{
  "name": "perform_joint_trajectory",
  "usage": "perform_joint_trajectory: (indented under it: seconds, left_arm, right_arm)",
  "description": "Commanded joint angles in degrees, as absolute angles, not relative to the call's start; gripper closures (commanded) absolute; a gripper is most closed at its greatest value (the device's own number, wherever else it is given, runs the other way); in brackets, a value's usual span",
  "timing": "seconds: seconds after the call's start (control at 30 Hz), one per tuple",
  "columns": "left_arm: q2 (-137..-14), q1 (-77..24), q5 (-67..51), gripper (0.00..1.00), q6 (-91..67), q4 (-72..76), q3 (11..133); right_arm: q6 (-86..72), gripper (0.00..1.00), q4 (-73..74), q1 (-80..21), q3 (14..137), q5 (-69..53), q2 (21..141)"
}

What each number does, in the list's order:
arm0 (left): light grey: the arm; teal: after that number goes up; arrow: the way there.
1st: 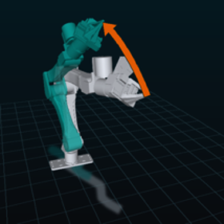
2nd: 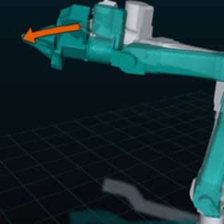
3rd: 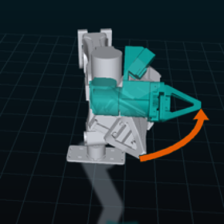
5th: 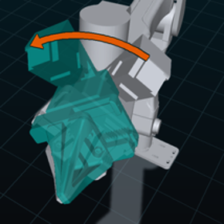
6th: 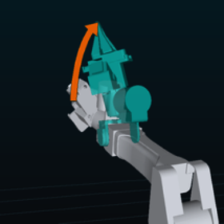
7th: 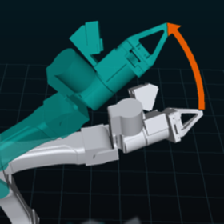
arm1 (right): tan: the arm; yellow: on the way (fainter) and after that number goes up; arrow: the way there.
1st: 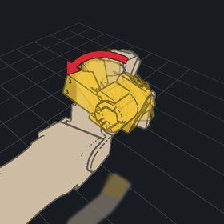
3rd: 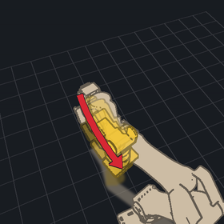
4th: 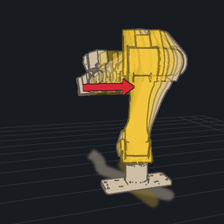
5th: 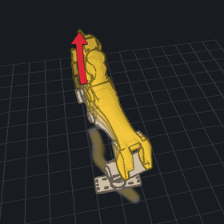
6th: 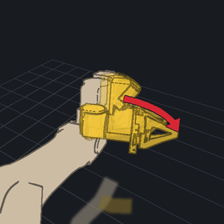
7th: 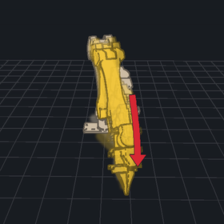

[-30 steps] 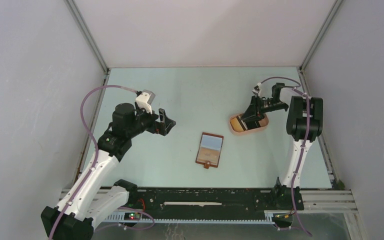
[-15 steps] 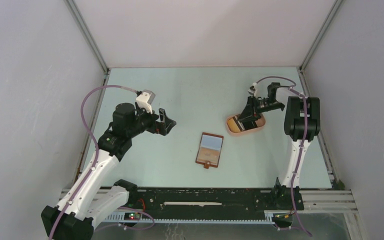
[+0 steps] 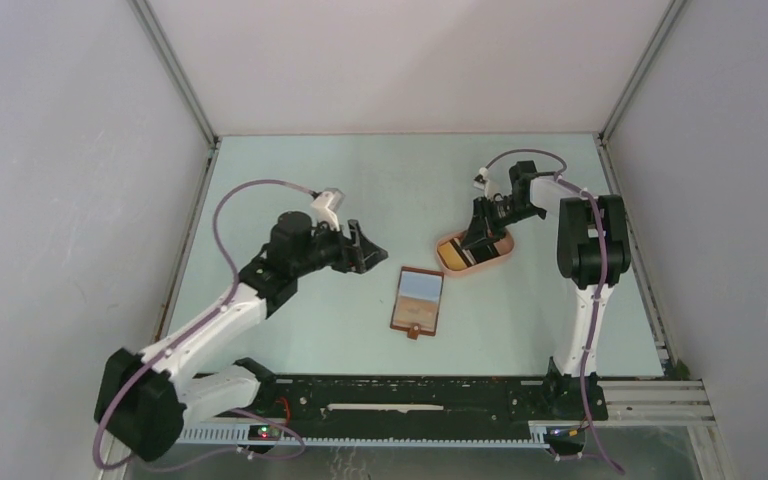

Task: Put the credit cards into the card holder
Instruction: Move the storage box to the center of the board.

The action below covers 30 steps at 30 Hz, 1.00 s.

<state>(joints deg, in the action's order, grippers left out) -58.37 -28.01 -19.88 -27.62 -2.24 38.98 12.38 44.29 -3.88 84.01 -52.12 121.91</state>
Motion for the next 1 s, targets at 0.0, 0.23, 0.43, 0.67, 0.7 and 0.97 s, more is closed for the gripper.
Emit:
perform_joint_trajectory:
  seconds: [0.0, 0.23, 0.43, 0.67, 0.7, 0.97]
  left_arm:
    - [-66.3, -31.4, -18.1, 0.28, -35.1, 10.6, 40.4]
    - [-82.7, -34.8, -20.3, 0.38, -35.0, 12.8, 51.6]
    - [-92.9, -35.6, -23.4, 0.59, -34.4, 10.9, 60.6]
    - [-96.6, -37.1, -19.5, 0.57, -32.8, 8.2, 63.2]
    - [-97.1, -37.5, -18.1, 0.55, -32.6, 7.0, 63.5]
    - [-101.5, -39.9, -14.8, 0.38, -32.4, 2.7, 66.8]
  right_arm:
    - [10.9, 0.73, 43.6, -3.9, 83.6, -58.7, 118.2]
    - [11.1, 0.73, 44.3, -5.0, 83.7, -61.3, 117.5]
    - [11.0, 0.72, 44.1, -6.5, 83.8, -55.7, 117.2]
    - [13.7, 0.56, 42.9, -6.6, 83.5, -39.3, 111.8]
    - [14.0, 0.52, 43.1, -6.4, 83.5, -38.2, 111.8]
    - [16.4, 0.4, 45.7, -4.5, 84.4, -34.8, 113.7]
